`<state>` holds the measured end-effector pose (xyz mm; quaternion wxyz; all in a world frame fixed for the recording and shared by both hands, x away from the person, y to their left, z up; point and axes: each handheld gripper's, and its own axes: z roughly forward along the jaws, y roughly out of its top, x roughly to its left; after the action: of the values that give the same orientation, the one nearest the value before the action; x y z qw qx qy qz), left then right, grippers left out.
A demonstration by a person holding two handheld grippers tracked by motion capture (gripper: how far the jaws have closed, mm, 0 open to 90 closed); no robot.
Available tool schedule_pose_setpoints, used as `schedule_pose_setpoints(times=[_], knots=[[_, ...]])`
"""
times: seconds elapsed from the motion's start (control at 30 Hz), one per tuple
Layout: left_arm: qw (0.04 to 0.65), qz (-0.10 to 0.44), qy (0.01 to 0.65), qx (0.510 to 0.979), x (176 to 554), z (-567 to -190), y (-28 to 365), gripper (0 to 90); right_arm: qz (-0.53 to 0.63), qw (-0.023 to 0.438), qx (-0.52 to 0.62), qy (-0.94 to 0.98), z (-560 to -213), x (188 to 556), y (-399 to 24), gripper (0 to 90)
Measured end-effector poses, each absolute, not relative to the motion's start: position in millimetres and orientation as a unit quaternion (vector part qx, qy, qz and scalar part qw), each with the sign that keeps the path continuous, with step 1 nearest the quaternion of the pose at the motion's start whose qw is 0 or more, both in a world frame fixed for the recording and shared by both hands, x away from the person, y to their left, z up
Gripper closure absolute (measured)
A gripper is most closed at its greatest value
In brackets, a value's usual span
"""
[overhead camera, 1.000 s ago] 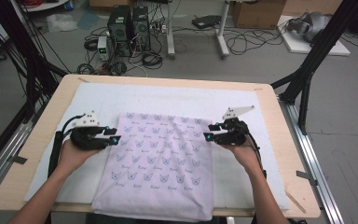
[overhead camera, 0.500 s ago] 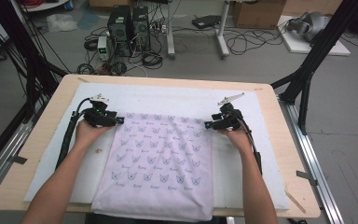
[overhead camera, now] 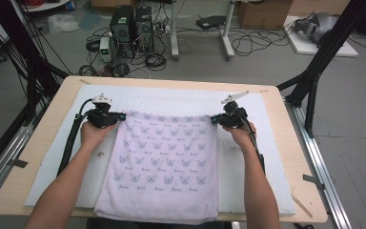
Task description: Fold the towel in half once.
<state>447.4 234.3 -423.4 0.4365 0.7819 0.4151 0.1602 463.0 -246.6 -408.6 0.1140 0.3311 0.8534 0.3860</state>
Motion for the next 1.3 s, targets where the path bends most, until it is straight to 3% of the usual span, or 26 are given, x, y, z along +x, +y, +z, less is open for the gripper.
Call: schedule_pose_setpoints(times=[0.6, 0.9, 1.3], knots=[[0.456, 0.192, 0.401, 0.771, 468, -370, 237, 86.3, 0.402, 0.143, 0.336, 0.840, -352, 490, -251, 85.8], [0.448, 0.157, 0.394, 0.787, 471, -378, 242, 86.1, 0.416, 0.102, 0.340, 0.837, -370, 493, -252, 85.3], [0.456, 0.138, 0.382, 0.792, 470, -378, 245, 85.8, 0.422, 0.085, 0.330, 0.840, -370, 488, -244, 85.1]])
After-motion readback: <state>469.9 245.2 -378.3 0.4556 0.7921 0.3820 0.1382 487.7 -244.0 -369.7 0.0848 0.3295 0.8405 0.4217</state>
